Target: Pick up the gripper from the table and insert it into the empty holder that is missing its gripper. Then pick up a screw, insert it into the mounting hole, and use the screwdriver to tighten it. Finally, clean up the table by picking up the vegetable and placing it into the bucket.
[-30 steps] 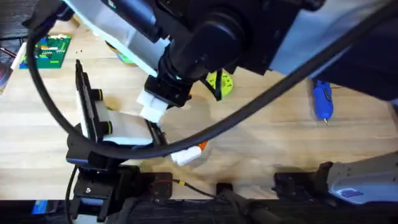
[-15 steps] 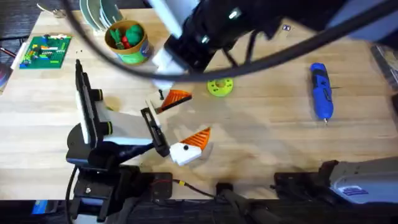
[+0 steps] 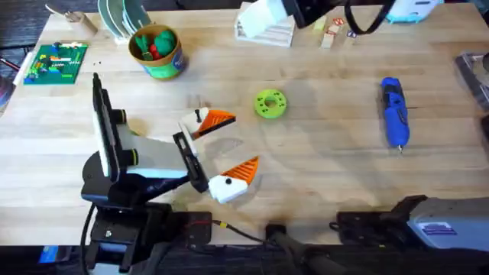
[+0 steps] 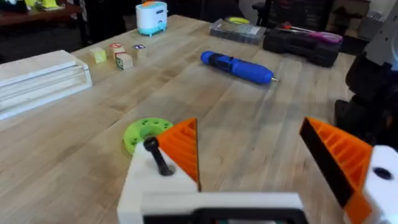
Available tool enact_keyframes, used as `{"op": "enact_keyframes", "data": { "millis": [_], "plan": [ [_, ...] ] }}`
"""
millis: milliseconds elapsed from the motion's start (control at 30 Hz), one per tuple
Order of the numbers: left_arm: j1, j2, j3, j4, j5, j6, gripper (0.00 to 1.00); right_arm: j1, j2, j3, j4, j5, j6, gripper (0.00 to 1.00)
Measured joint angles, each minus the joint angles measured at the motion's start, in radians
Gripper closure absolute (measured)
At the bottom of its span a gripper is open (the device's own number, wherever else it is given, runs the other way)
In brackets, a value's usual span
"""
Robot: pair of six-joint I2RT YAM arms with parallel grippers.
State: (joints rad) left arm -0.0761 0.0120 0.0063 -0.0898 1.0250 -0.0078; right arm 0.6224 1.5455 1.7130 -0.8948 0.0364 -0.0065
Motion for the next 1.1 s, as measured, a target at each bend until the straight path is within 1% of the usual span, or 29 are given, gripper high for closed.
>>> {"op": "enact_keyframes", "data": {
  "millis": [167, 233, 300, 333, 467, 533, 600, 667, 800, 833, 867, 900, 1100],
  "plan": [
    [0.000, 0.000, 0.000, 0.000, 0.000, 0.000, 0.016, -0.014, 0.000, 0.000, 0.000, 0.000, 0.008, 0.049],
    [0.000, 0.000, 0.000, 0.000, 0.000, 0.000, 0.065, -0.014, 0.000, 0.000, 0.000, 0.000, 0.009, 0.049],
    [0.000, 0.000, 0.000, 0.000, 0.000, 0.000, 0.086, -0.015, 0.000, 0.000, 0.000, 0.000, 0.011, 0.049],
    [0.000, 0.000, 0.000, 0.000, 0.000, 0.000, 0.121, -0.017, 0.000, 0.000, 0.000, 0.000, 0.014, 0.047],
    [0.000, 0.000, 0.000, 0.000, 0.000, 0.000, 0.319, -0.047, 0.000, 0.000, -0.004, -0.001, 0.038, 0.047],
    [0.000, 0.000, 0.000, 0.000, 0.000, 0.001, 0.389, -0.079, -0.002, 0.000, -0.011, -0.001, 0.052, 0.047],
    [0.000, 0.000, 0.000, 0.000, 0.000, 0.001, 0.480, -0.112, -0.010, 0.000, -0.022, -0.001, 0.060, 0.047],
    [0.000, 0.000, 0.000, 0.000, 0.000, 0.001, 0.632, -0.149, -0.027, 0.000, -0.033, -0.001, 0.064, 0.047],
    [0.000, 0.000, 0.000, 0.000, 0.000, 0.001, 0.871, -0.237, -0.093, 0.000, -0.054, -0.001, 0.067, 0.047],
    [0.000, 0.000, 0.000, 0.000, 0.000, 0.000, 0.953, -0.260, -0.113, 0.000, -0.059, -0.001, 0.067, 0.047],
    [0.000, 0.000, 0.000, 0.000, 0.000, 0.004, 0.982, -0.289, -0.137, 0.000, -0.066, -0.001, 0.067, 0.047],
    [0.000, 0.000, 0.000, 0.000, 0.000, 0.004, 0.986, -0.317, -0.159, 0.000, -0.075, -0.001, 0.067, 0.047],
    [0.000, 0.000, 0.000, 0.000, 0.000, 0.004, 0.984, -0.523, -0.265, 0.000, -0.196, -0.001, 0.074, 0.047]
  ]
}}
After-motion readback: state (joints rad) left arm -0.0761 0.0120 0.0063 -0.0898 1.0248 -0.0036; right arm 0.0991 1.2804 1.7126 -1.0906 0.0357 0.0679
